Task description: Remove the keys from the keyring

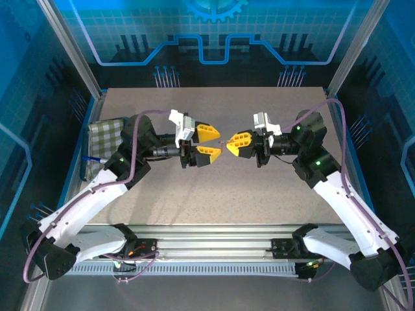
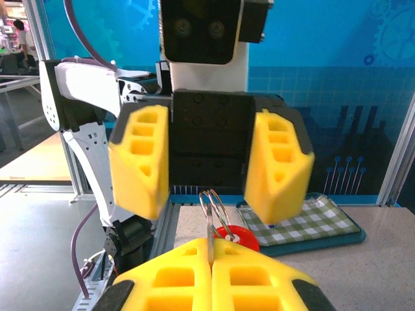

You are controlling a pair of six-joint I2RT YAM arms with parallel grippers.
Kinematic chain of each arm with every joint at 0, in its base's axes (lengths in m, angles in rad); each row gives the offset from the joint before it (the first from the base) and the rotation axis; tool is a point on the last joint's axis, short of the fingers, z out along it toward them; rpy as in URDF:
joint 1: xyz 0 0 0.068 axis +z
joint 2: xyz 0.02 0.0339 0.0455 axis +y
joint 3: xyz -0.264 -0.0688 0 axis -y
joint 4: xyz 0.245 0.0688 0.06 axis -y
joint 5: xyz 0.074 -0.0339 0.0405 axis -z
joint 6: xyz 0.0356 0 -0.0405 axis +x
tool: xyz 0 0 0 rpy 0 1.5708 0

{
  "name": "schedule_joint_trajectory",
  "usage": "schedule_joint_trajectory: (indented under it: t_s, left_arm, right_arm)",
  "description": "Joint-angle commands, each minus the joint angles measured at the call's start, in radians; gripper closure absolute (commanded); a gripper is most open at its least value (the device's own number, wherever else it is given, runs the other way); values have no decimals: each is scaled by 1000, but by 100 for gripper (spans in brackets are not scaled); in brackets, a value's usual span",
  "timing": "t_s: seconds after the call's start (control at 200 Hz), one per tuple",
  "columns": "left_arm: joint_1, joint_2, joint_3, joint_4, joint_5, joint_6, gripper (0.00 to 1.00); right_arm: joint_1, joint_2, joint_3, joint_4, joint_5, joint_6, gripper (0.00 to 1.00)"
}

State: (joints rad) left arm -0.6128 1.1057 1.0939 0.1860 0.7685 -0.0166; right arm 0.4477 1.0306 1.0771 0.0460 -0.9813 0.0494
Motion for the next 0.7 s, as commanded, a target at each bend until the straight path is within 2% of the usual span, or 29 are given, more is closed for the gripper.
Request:
schedule_joint_trajectory:
  t_s: [0.0, 0.13, 0.265, 0.606, 0.696]
  left_arm:
    - [-6, -6, 48, -56, 70, 15, 49]
    - [-7, -4, 61, -94, 92, 25, 52]
    - [-6, 3, 76, -136, 110, 42, 62]
    - [-24, 26, 81, -116, 100, 38, 64]
    - [-29, 34, 81, -102, 90, 37, 67]
  right_arm:
    - [-14, 9, -5, 22, -23, 15, 100]
    - [-16, 8, -6, 24, -12, 17, 100]
    - [-21, 7, -6, 37, 5, 26, 100]
    - [-23, 8, -8, 45, 28, 29, 100]
    - [-20, 6, -8, 30, 39, 17, 100]
